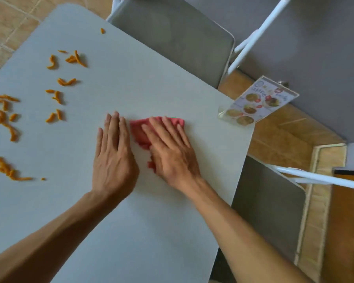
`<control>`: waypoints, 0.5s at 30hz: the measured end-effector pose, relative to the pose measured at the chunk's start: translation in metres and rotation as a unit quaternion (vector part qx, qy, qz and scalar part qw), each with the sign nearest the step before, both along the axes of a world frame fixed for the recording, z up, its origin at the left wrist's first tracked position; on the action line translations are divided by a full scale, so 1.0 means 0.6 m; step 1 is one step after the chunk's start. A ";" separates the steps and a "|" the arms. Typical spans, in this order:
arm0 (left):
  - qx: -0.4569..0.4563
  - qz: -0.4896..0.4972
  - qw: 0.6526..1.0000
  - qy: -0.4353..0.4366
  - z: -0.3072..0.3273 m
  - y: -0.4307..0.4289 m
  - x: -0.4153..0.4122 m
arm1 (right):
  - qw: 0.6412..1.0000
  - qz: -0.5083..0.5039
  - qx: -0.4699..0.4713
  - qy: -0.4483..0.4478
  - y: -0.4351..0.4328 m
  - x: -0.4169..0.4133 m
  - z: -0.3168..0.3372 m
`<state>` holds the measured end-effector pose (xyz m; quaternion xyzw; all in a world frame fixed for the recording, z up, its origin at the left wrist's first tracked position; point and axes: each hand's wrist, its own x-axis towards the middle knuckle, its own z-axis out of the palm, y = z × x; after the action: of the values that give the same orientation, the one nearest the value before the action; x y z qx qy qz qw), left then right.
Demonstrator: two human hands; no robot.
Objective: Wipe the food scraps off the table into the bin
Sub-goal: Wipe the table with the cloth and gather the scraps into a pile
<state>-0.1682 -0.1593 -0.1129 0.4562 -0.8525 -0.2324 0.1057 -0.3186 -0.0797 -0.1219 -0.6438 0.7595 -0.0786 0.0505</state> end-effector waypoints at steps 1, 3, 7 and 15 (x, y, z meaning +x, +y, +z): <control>-0.002 -0.034 0.999 0.005 0.000 0.014 -0.014 | 0.993 -0.118 -0.011 0.021 0.018 -0.020 -0.005; -0.005 -0.087 0.996 0.005 -0.009 0.035 -0.031 | 0.929 -0.367 -0.042 0.033 0.039 -0.013 -0.009; -0.033 -0.139 0.989 -0.044 -0.025 0.048 -0.038 | 0.955 -0.296 -0.015 0.010 0.078 0.008 -0.002; -0.030 -0.143 0.988 -0.051 -0.025 0.051 -0.037 | 0.852 -0.523 -0.013 0.003 0.143 -0.007 0.001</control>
<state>-0.1904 -0.1287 -0.1279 0.3371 -0.9199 -0.1960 0.0414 -0.3230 0.0059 -0.1215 -0.1518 0.9832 -0.1012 -0.0091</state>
